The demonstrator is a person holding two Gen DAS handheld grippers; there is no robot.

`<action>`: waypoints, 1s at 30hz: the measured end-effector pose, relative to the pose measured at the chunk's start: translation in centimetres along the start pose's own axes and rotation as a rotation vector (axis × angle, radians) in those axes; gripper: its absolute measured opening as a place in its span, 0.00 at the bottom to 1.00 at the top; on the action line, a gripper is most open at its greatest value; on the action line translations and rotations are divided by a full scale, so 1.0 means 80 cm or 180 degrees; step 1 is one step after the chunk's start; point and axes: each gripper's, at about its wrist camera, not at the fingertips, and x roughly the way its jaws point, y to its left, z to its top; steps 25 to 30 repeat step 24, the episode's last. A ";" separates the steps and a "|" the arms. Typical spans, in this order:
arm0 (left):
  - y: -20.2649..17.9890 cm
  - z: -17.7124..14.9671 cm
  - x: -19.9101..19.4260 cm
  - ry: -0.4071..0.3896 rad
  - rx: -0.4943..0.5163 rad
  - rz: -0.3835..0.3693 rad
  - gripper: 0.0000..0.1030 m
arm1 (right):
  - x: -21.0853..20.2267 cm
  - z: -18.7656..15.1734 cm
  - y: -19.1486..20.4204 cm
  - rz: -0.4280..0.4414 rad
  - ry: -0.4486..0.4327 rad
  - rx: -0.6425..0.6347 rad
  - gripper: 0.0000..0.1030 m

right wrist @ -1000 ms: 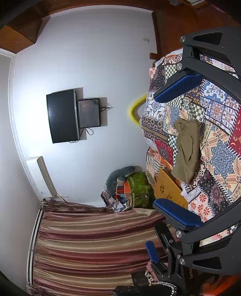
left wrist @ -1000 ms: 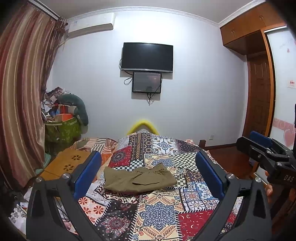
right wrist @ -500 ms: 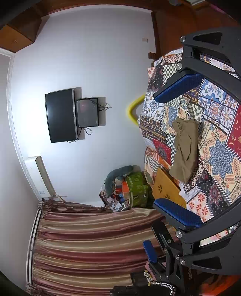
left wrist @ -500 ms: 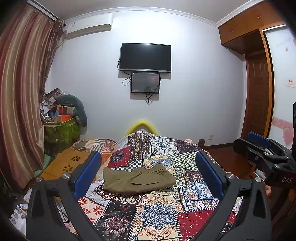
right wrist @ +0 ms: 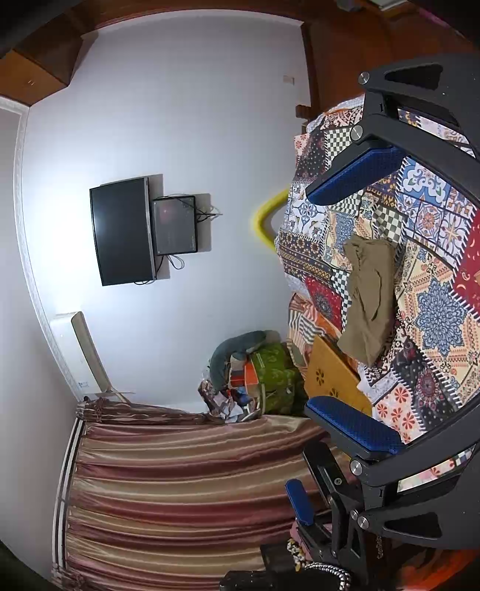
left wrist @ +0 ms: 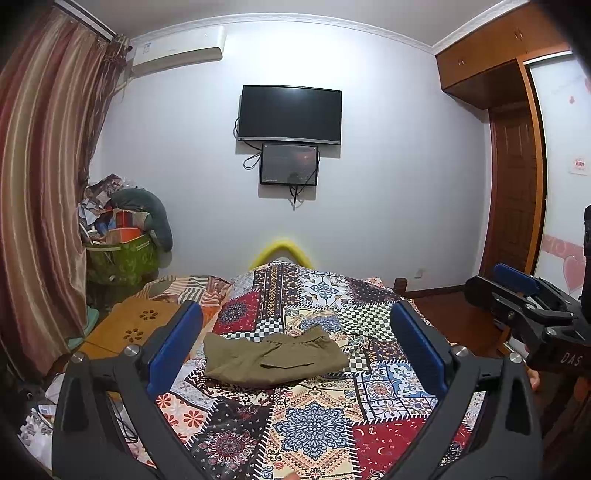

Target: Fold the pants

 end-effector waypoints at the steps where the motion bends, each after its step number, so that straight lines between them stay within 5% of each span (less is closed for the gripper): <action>1: 0.000 0.000 0.000 0.0000 -0.0005 -0.0007 0.99 | 0.000 0.000 0.000 -0.0002 -0.0002 0.0000 1.00; 30: 0.004 -0.003 0.001 0.0024 -0.0038 -0.0107 0.99 | 0.003 0.003 0.002 -0.0001 0.0013 0.0003 1.00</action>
